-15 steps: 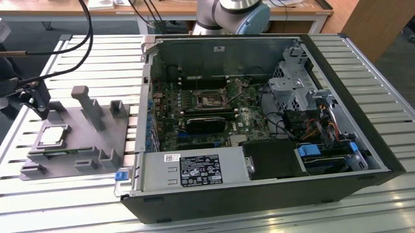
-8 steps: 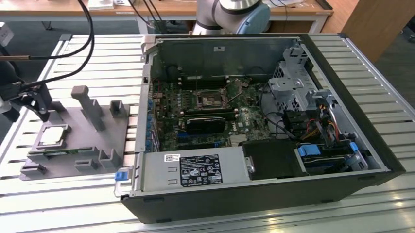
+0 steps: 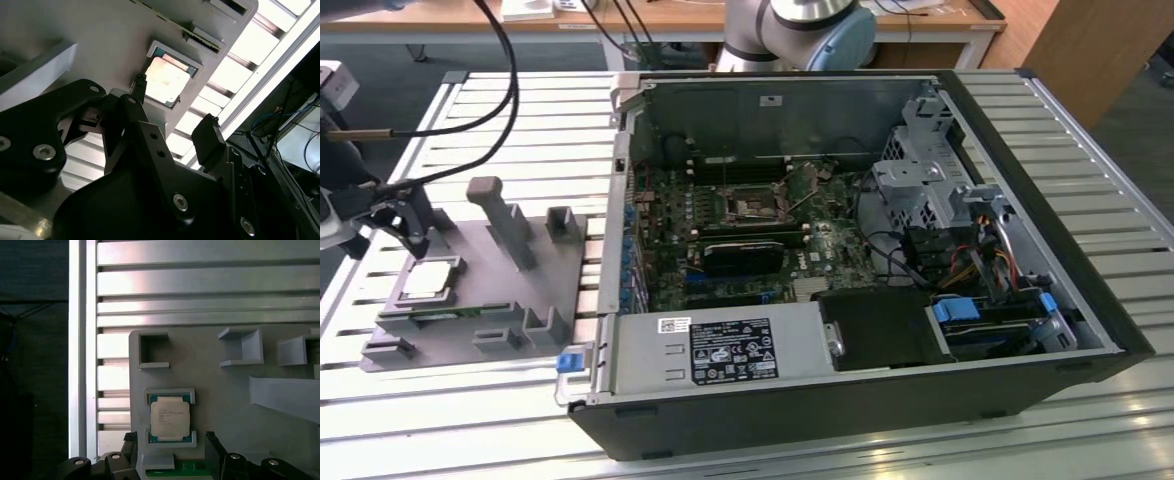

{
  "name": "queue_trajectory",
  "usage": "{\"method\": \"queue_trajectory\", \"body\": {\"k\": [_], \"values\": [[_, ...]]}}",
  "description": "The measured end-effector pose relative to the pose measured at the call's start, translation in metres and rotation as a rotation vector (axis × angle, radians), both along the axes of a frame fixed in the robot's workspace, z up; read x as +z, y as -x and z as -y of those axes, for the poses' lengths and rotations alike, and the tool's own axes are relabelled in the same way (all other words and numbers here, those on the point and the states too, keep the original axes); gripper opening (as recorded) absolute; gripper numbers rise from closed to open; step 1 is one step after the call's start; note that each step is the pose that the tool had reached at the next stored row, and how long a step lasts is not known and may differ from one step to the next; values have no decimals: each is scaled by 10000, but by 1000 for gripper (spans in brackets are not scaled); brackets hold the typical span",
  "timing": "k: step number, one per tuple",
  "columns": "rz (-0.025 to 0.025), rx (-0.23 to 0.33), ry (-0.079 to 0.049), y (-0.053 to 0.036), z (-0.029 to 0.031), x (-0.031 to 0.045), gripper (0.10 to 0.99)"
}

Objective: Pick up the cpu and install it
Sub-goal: 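Pick up the cpu and move it towards the insertion slot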

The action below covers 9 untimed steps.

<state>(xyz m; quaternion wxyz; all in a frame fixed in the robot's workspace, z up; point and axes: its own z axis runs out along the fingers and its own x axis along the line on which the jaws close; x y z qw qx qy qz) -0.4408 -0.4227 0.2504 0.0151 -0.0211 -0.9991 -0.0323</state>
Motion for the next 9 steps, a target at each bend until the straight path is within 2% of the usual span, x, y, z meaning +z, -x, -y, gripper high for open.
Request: {"method": "queue_trajectory", "body": {"k": [9], "values": [[0, 0, 0, -1, 9, -108, 655]]}}
